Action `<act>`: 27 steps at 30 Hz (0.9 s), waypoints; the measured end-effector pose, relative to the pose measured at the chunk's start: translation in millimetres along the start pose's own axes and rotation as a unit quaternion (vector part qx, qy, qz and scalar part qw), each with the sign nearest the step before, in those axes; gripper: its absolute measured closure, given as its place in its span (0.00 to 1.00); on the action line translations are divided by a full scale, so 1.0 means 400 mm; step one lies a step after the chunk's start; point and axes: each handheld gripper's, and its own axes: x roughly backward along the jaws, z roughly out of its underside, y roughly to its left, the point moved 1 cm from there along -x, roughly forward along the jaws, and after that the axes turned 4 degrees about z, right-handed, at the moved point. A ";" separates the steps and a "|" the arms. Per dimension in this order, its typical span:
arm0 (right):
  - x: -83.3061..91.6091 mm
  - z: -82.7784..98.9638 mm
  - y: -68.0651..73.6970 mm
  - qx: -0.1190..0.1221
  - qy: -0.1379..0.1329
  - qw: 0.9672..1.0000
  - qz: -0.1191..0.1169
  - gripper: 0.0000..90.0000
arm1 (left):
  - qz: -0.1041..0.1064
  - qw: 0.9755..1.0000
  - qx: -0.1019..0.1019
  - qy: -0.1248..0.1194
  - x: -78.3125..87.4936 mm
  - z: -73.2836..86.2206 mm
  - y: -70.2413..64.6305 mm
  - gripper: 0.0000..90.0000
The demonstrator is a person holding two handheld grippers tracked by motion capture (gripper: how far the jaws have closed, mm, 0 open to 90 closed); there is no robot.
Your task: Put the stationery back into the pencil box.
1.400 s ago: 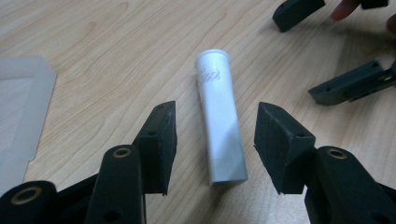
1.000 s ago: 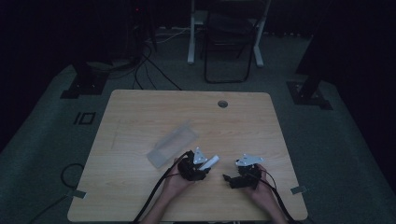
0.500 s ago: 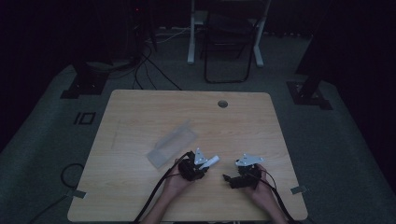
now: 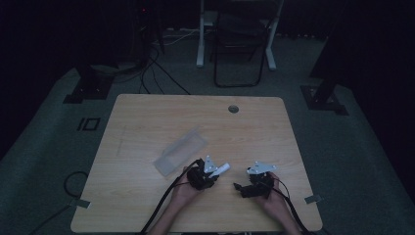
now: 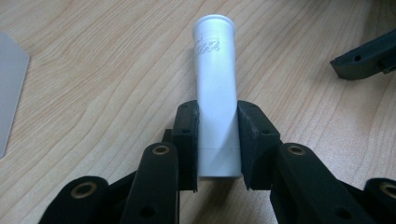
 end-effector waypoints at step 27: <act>0.000 0.000 0.000 0.000 0.000 1.000 0.000 0.14 | -0.007 1.000 -0.003 -0.022 0.038 -0.012 0.001 0.79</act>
